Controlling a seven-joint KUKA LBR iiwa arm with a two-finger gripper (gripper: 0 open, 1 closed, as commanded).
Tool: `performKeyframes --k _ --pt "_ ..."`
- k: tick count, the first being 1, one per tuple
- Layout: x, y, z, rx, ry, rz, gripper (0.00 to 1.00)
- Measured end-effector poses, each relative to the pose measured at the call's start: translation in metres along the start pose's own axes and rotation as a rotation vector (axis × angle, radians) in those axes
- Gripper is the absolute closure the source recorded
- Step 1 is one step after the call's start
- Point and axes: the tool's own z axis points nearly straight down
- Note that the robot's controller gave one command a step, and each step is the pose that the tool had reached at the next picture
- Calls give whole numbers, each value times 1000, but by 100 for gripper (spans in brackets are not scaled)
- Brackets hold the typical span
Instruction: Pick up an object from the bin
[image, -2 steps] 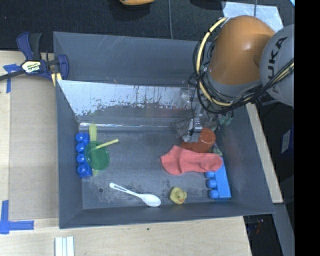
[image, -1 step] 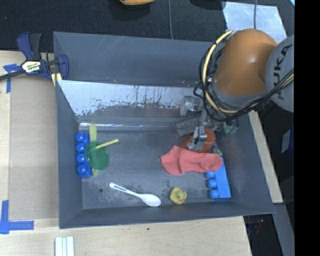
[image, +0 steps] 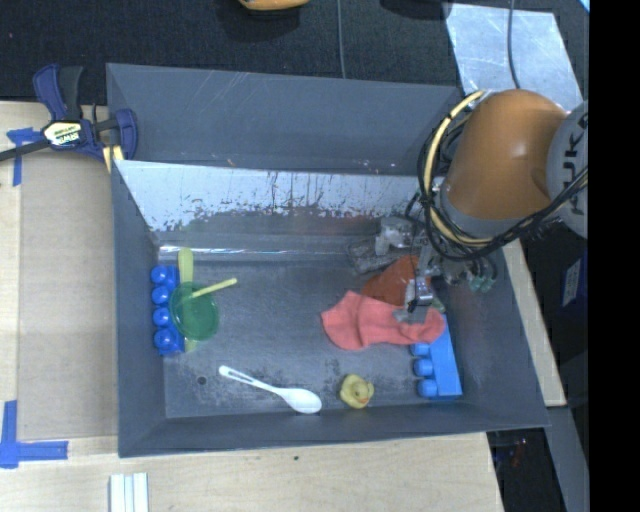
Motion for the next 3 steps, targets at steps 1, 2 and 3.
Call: performKeyframes --k 1,2,3 --pt "2 -17 -16 0 -8 -294 0" --pt "24 1 39 1 -10 -243 0" --pt "18 6 54 2 -8 -332 0"
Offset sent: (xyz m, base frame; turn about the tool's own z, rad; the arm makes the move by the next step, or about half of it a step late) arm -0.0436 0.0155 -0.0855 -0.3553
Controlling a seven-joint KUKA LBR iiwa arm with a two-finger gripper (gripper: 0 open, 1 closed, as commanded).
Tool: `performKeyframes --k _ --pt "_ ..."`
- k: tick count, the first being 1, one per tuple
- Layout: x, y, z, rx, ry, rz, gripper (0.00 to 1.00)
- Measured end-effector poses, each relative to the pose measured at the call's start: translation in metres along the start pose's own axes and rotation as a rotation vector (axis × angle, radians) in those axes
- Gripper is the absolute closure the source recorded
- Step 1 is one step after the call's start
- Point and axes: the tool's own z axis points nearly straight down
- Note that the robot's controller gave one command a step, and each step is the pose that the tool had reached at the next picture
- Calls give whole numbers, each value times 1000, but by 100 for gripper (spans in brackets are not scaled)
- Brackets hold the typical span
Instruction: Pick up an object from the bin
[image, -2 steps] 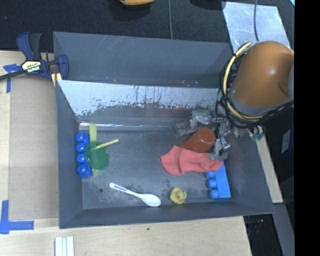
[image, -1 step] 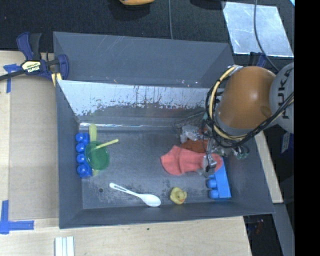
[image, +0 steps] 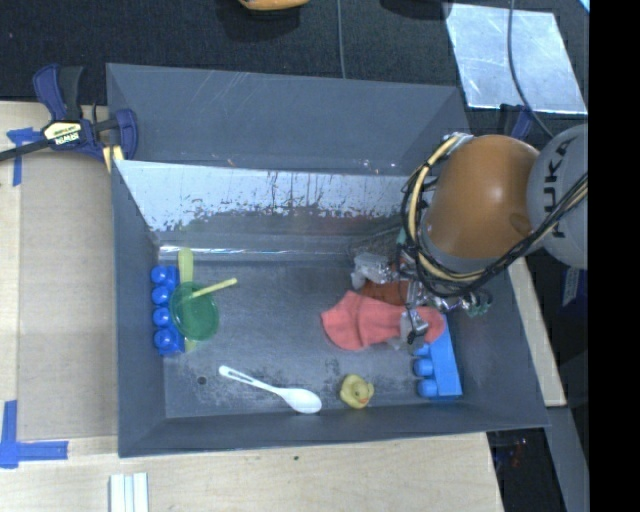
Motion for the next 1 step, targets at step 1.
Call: performKeyframes --k 1 --pt "-8 8 39 -2 3 217 100"
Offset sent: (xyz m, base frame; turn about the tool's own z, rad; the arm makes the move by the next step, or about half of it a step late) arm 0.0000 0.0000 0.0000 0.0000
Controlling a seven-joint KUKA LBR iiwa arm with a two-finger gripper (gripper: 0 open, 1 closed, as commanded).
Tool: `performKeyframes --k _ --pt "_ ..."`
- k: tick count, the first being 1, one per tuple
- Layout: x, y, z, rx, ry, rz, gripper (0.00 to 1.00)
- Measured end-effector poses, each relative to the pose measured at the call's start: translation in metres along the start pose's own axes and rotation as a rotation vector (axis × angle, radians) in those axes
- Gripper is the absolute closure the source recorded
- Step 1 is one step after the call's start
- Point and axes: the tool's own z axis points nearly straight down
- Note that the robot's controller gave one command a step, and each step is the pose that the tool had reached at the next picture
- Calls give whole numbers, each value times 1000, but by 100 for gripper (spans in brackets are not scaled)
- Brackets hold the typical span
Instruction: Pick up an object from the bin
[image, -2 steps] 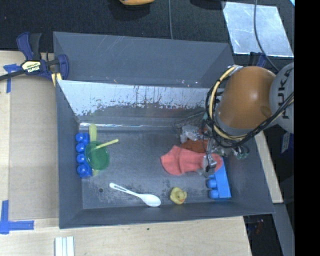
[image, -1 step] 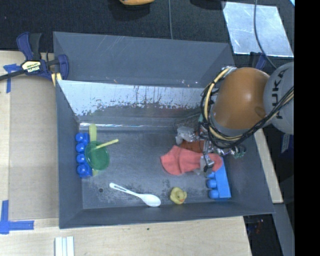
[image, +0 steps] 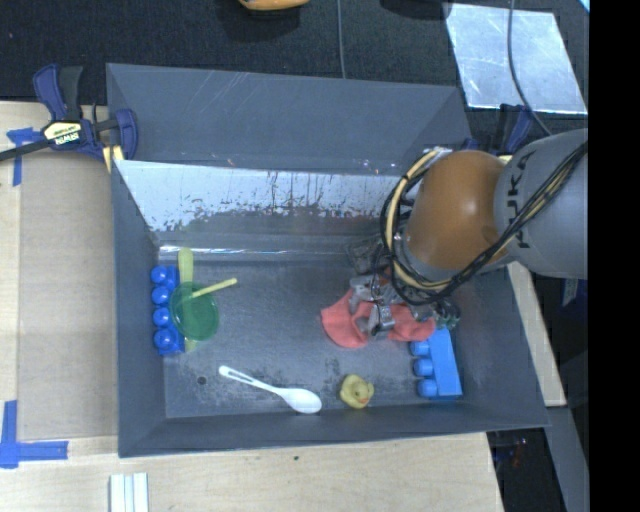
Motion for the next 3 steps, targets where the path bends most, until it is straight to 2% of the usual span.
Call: performKeyframes --k 1,2,3 --pt "0 0 0 0 0 0 100" --pt "0 1 -63 -1 2 0 100" --pt "2 -5 -146 -2 4 -52 100"
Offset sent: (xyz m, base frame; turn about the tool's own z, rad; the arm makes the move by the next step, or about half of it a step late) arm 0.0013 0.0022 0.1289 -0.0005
